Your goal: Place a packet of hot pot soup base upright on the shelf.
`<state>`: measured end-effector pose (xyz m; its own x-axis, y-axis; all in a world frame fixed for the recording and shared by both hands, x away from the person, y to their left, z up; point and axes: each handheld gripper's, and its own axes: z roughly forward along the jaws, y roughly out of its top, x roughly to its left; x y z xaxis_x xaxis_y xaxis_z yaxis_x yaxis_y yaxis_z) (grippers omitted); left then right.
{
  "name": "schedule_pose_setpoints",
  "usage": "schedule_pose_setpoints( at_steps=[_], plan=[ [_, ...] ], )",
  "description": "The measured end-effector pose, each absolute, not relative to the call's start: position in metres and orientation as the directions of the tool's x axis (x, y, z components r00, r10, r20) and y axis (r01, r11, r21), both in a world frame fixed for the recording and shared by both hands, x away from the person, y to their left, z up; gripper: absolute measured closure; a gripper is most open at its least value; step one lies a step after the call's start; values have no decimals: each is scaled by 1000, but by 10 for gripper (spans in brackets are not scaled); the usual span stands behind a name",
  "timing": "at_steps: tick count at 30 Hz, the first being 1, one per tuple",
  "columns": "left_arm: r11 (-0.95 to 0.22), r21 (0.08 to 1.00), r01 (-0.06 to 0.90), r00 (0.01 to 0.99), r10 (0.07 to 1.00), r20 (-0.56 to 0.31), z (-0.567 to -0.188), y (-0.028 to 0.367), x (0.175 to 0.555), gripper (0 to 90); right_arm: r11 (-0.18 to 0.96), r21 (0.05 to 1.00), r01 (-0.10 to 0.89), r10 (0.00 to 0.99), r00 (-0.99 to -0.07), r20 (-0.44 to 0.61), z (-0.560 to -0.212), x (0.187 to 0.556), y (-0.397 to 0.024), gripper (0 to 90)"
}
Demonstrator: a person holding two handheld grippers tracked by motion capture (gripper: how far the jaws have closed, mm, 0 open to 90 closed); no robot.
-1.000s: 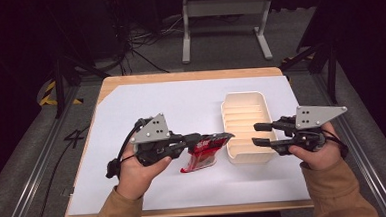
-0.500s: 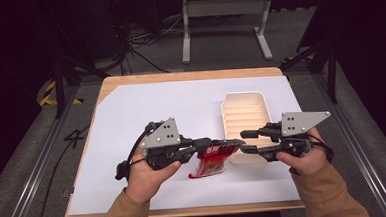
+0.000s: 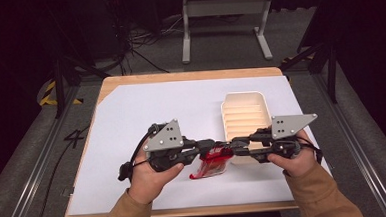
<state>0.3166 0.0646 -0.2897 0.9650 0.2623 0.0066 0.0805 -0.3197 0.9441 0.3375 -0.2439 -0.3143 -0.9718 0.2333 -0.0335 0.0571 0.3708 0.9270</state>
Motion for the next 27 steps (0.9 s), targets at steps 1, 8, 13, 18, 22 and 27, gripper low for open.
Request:
schedule_pose_setpoints(
  at_steps=[1,8,13,18,22,27],
  plan=[
    [-318,945,80,965,263,7,-290,65,316,899,369,928,57,230,-973,-31,-314,338,-244,749],
    [-327,942,74,964,264,16,-290,66,318,899,373,927,44,209,-977,-38,-315,338,-245,860],
    [-326,942,82,964,266,8,-291,66,318,896,378,925,42,205,-978,-39,-314,338,-245,892],
    [-325,942,81,962,272,11,-291,66,318,888,379,925,35,208,-977,-48,-313,337,-245,895],
    [-315,946,78,961,276,13,-291,67,319,831,378,925,32,204,-978,-50,-310,335,-245,897],
    [-298,951,82,954,301,12,-291,67,318,708,389,921,16,202,-977,-68,-304,333,-245,896]
  ],
)
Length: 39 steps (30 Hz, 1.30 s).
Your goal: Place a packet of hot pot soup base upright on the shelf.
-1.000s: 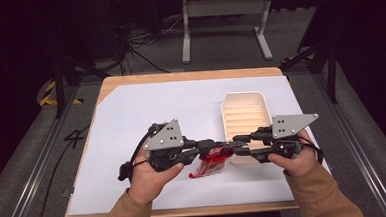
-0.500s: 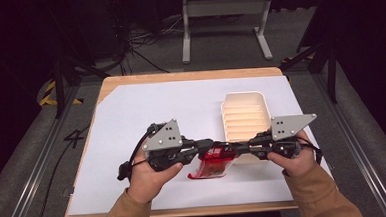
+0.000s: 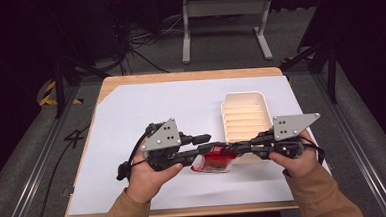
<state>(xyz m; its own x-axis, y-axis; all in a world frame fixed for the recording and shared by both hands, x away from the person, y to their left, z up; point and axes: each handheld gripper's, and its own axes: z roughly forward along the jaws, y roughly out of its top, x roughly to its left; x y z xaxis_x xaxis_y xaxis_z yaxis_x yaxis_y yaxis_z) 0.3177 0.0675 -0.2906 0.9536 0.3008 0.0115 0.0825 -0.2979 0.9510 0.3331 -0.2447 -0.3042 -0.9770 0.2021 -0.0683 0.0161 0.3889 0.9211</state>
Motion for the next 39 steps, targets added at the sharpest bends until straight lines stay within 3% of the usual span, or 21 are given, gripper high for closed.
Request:
schedule_pose_setpoints(
  at_steps=[12,39],
  plan=[
    [-252,962,106,922,387,0,-287,92,326,424,422,906,-33,219,-966,-137,-273,336,-254,896],
    [-201,965,167,854,519,-40,-287,137,334,353,518,854,-40,300,-927,-225,-238,359,-290,897]
  ],
)
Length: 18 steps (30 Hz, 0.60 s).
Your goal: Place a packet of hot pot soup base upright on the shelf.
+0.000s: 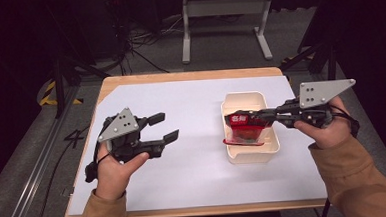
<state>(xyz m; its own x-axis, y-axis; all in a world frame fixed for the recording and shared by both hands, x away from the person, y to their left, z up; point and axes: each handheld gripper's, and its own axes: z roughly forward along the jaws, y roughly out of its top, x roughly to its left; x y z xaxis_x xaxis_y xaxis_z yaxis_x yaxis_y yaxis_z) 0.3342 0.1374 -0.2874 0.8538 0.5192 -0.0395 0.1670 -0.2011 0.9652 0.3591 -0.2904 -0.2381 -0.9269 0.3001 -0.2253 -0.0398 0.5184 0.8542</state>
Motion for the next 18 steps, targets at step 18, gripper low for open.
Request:
schedule_pose_setpoints(
  at_steps=[18],
  plan=[
    [-199,955,221,776,629,-49,-292,159,345,310,532,847,-12,355,-905,-236,-240,376,-308,895]
  ],
)
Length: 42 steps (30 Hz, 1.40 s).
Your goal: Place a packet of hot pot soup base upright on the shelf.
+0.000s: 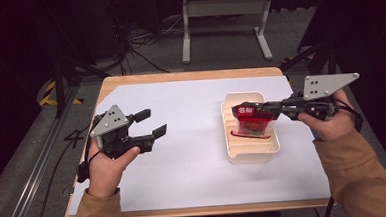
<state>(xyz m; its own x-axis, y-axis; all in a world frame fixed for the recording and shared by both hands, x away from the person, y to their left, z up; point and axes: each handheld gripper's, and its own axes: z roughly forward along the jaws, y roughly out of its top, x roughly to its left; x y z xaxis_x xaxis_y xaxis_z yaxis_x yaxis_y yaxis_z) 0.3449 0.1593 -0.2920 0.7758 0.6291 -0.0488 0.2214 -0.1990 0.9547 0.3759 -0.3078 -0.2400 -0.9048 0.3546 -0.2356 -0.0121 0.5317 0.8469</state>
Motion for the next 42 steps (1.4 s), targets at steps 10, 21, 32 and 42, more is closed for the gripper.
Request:
schedule_pose_setpoints(
  at_steps=[10,21,32,42],
  plan=[
    [-201,945,257,736,675,-57,-299,167,353,283,539,842,8,346,-914,-213,-252,384,-312,896],
    [-201,941,272,727,684,-64,-302,169,355,281,540,841,30,322,-931,-173,-261,382,-314,895],
    [-205,938,279,724,687,-65,-303,168,357,281,540,841,43,298,-944,-143,-269,378,-315,894],
    [-206,936,286,725,685,-71,-304,168,358,280,555,830,54,284,-950,-128,-276,379,-312,894]
  ],
)
